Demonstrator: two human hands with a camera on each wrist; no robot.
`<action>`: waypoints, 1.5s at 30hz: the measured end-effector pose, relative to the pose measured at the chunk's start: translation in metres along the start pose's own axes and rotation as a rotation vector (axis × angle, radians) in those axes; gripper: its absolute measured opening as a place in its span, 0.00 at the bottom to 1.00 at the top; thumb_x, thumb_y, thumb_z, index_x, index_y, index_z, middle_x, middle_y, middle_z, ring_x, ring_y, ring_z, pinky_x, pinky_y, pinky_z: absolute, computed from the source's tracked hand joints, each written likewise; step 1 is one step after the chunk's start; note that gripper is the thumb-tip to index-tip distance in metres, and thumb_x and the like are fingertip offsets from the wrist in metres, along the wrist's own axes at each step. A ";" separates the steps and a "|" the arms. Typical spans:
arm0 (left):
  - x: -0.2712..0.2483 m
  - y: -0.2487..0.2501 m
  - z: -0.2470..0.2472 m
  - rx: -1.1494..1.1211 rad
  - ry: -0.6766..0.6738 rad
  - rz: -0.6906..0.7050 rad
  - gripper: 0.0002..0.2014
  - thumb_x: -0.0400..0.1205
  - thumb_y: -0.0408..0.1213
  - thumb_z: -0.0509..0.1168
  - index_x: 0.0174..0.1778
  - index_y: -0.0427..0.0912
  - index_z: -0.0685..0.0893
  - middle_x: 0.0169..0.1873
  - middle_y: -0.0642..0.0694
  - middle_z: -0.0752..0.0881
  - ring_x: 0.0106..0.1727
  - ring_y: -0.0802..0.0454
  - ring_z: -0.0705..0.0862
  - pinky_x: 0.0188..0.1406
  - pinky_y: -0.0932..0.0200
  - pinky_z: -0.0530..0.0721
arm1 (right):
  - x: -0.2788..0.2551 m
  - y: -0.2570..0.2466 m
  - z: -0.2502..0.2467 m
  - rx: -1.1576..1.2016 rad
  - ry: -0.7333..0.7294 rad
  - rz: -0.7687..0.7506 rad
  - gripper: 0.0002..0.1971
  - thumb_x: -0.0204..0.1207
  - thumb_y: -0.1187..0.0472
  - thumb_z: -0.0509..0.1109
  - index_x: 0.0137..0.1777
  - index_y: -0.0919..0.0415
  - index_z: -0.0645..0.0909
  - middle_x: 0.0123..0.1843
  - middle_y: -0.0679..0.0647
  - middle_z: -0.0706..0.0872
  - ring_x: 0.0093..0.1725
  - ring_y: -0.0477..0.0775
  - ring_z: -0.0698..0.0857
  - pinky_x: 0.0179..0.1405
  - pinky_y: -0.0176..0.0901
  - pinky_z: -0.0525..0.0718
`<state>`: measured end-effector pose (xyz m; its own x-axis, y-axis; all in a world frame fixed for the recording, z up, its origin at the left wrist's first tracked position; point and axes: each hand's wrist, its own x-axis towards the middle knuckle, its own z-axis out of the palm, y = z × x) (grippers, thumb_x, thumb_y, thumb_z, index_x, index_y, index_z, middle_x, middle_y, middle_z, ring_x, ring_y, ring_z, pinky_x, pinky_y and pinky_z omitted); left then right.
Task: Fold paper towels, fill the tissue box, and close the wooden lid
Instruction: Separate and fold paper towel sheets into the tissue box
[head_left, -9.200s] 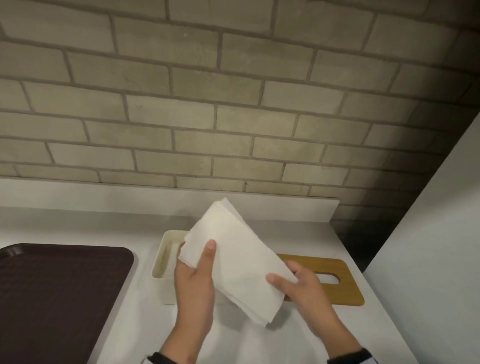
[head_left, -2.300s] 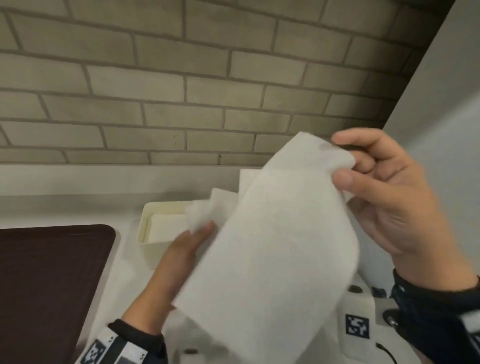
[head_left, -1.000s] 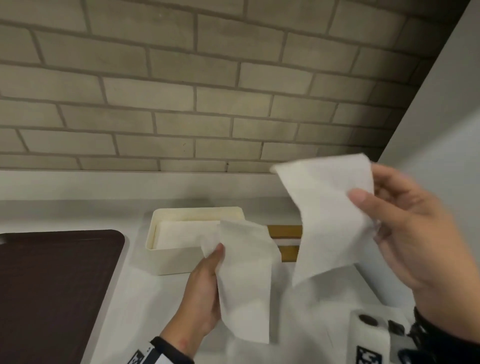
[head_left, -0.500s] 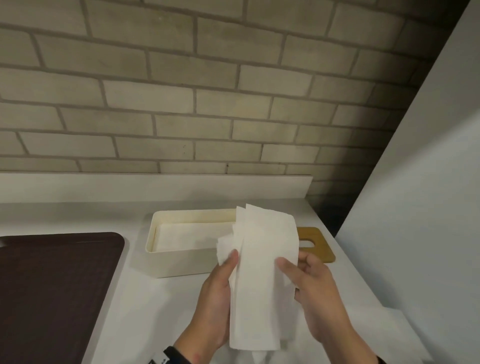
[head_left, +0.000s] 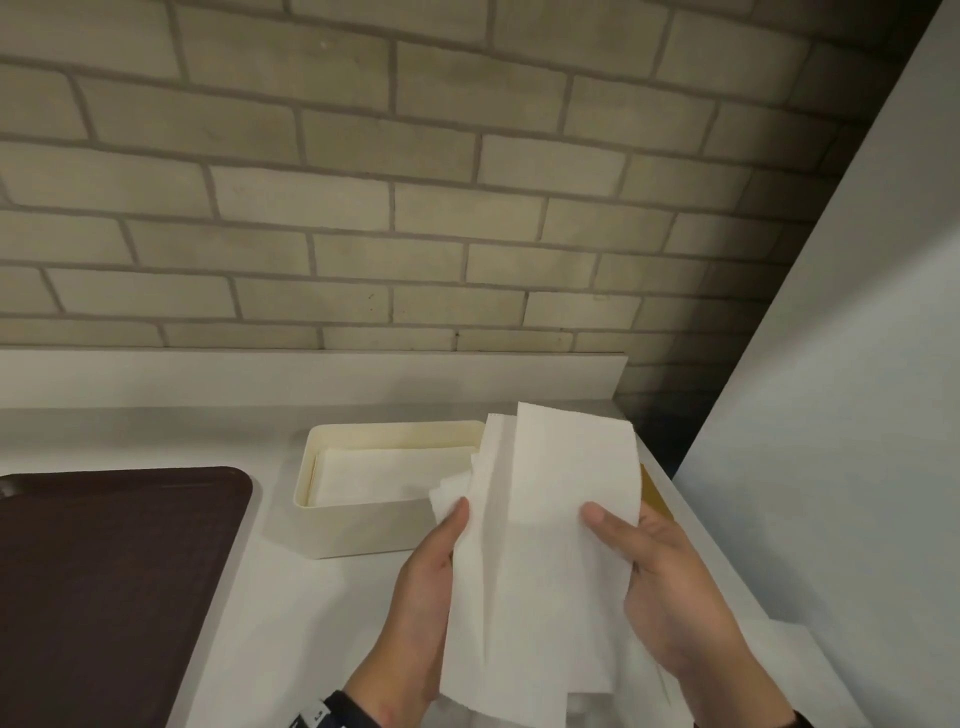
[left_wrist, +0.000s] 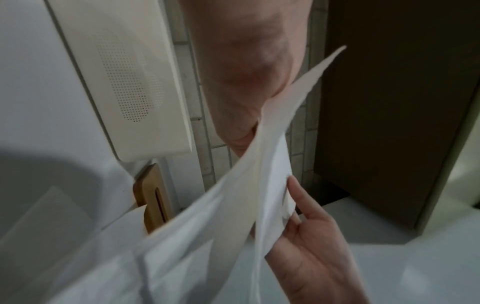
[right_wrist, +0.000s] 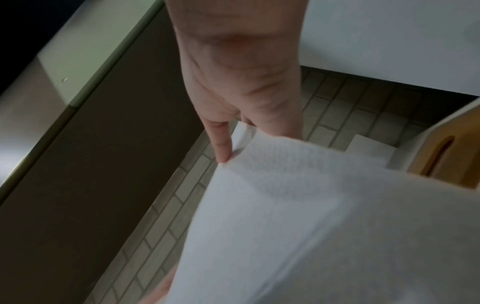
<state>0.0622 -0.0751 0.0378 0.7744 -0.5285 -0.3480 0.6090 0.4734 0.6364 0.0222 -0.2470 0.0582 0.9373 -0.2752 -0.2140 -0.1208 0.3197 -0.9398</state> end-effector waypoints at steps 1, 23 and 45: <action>0.001 0.001 -0.002 -0.010 0.012 0.003 0.23 0.81 0.51 0.60 0.61 0.38 0.87 0.56 0.35 0.89 0.57 0.35 0.87 0.60 0.42 0.81 | 0.001 -0.001 -0.006 0.060 -0.044 0.009 0.36 0.57 0.53 0.85 0.67 0.58 0.79 0.62 0.57 0.87 0.61 0.63 0.86 0.61 0.61 0.83; 0.005 -0.018 -0.001 0.207 0.143 0.322 0.27 0.74 0.59 0.65 0.66 0.51 0.82 0.59 0.50 0.89 0.63 0.48 0.86 0.70 0.42 0.77 | 0.006 0.020 0.040 -0.212 0.268 -0.022 0.18 0.72 0.58 0.75 0.62 0.53 0.79 0.56 0.49 0.88 0.56 0.56 0.86 0.60 0.57 0.84; 0.007 -0.011 0.005 0.263 0.086 0.377 0.13 0.86 0.38 0.58 0.55 0.38 0.88 0.48 0.41 0.92 0.48 0.49 0.90 0.44 0.58 0.82 | 0.010 0.003 0.014 -0.131 0.271 -0.471 0.08 0.72 0.66 0.73 0.48 0.56 0.89 0.46 0.46 0.92 0.47 0.45 0.89 0.41 0.31 0.86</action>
<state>0.0600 -0.0877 0.0319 0.9515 -0.2882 -0.1079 0.2271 0.4208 0.8783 0.0355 -0.2358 0.0568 0.7844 -0.5897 0.1924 0.2347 -0.0050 -0.9721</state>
